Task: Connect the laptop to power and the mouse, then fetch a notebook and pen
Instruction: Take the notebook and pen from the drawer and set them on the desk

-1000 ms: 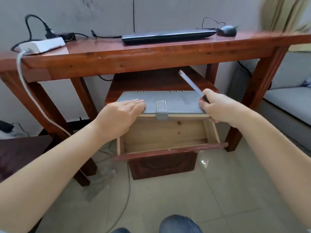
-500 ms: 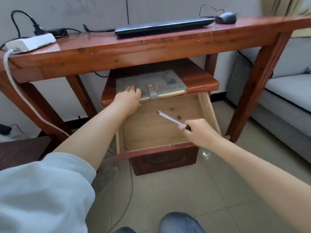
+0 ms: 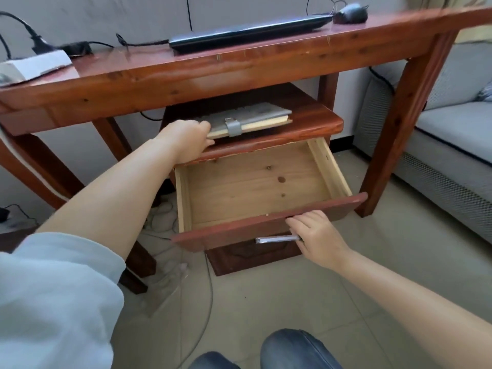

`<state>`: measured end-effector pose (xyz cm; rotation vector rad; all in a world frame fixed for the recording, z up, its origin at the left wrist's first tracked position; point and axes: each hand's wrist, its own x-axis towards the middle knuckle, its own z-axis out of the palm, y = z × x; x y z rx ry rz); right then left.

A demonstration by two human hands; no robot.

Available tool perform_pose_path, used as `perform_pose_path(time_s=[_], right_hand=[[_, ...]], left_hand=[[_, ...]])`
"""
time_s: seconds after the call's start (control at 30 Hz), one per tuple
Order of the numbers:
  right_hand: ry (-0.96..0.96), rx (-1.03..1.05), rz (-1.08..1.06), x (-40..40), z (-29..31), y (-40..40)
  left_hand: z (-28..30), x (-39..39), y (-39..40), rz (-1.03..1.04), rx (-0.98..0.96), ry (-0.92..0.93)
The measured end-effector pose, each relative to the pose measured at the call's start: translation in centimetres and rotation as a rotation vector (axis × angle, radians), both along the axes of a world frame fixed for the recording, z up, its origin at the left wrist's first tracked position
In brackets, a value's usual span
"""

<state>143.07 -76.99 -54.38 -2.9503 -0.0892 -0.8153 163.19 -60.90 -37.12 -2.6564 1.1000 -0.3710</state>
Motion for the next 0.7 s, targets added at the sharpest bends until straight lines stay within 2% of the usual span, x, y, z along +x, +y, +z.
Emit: perform_pose_path(time_s=[0.1, 0.2, 0.4, 0.7], right_hand=[[-0.160, -0.073, -0.010, 1.4, 1.0, 0.1], [-0.171, -0.138, -0.064, 3.5, 1.4, -0.1], [0.179, -0.057, -0.239, 6.4, 2.0, 0.1], [0.417, 0.155, -0.201, 11.4, 3.2, -0.4]], left_hand=[[0.7, 0.3, 0.1, -0.022, 0.009, -0.018], [0.4, 0.4, 0.1, -0.040, 0.058, -0.006], [0.6, 1.1, 0.3, -0.046, 0.061, -0.001], [0.5, 1.2, -0.1, -0.032, 0.131, 0.020]])
